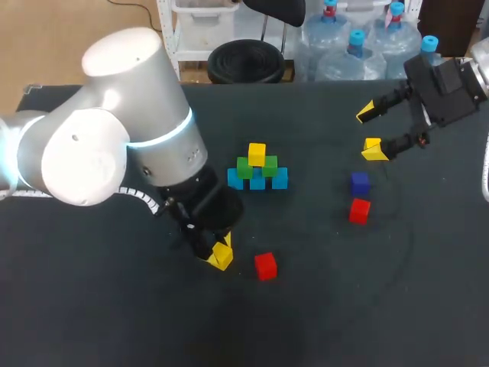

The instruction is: Place the blue cubes, place green cubes on the blue cubes, place the yellow cubes on the green cubes, then place the red cubes on the yellow cubes, and place purple cube on the red cubes.

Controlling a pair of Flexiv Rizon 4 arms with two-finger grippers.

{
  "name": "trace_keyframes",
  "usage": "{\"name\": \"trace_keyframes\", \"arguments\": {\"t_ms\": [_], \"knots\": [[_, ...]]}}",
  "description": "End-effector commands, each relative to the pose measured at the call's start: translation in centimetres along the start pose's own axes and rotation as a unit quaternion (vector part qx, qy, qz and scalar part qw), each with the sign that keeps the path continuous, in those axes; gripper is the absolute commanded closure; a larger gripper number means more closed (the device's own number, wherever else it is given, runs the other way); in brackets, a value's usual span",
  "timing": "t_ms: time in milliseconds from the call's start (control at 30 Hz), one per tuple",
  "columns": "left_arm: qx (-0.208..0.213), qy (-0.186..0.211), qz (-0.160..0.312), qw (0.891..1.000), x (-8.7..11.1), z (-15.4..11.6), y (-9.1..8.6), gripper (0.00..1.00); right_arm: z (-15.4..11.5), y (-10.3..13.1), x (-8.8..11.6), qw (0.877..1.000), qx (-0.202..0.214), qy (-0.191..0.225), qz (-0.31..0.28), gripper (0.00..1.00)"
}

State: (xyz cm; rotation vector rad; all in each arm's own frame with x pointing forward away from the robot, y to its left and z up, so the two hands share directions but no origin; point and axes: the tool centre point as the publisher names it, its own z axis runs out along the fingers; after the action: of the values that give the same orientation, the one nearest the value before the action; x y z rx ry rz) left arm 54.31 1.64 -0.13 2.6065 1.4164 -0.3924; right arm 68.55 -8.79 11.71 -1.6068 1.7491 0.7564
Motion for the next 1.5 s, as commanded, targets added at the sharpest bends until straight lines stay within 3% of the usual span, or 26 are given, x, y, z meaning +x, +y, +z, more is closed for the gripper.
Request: {"name": "trace_keyframes", "arguments": {"t_ms": [33, 200, 333, 600, 800, 1133, 1500], "knots": [[-0.005, 0.007, -0.002, 1.000, 0.0, -1.0, 0.0, 1.00, 0.1, 0.0, 0.0, 1.000, 0.000, -0.001, -0.001, 0.00], [-0.014, 0.016, -0.024, 0.999, 0.2, -2.6, 0.8, 1.00, 0.1, 0.0, 0.0, 1.000, 0.000, -0.001, -0.001, 0.00], [-0.032, 0.022, -0.069, 0.997, 0.9, -4.6, 1.7, 1.00, 0.1, 0.0, 0.0, 1.000, 0.000, -0.001, -0.001, 0.00], [-0.092, 0.016, -0.155, 0.983, 2.8, -9.6, 4.1, 1.00, 0.1, 0.0, 0.0, 1.000, 0.000, -0.001, -0.001, 0.00], [-0.124, 0.024, -0.190, 0.974, 4.5, -11.8, 6.7, 1.00, 0.1, 0.0, 0.0, 1.000, 0.000, -0.001, -0.001, 0.00], [-0.141, 0.036, -0.199, 0.969, 6.0, -12.7, 10.7, 1.00, 0.1, 0.0, 0.0, 1.000, 0.000, -0.001, -0.001, 0.00], [-0.146, -0.001, -0.239, 0.960, 7.1, -12.0, 14.0, 1.00, 0.1, 0.0, 0.0, 1.000, 0.000, -0.001, -0.001, 0.00]]}}
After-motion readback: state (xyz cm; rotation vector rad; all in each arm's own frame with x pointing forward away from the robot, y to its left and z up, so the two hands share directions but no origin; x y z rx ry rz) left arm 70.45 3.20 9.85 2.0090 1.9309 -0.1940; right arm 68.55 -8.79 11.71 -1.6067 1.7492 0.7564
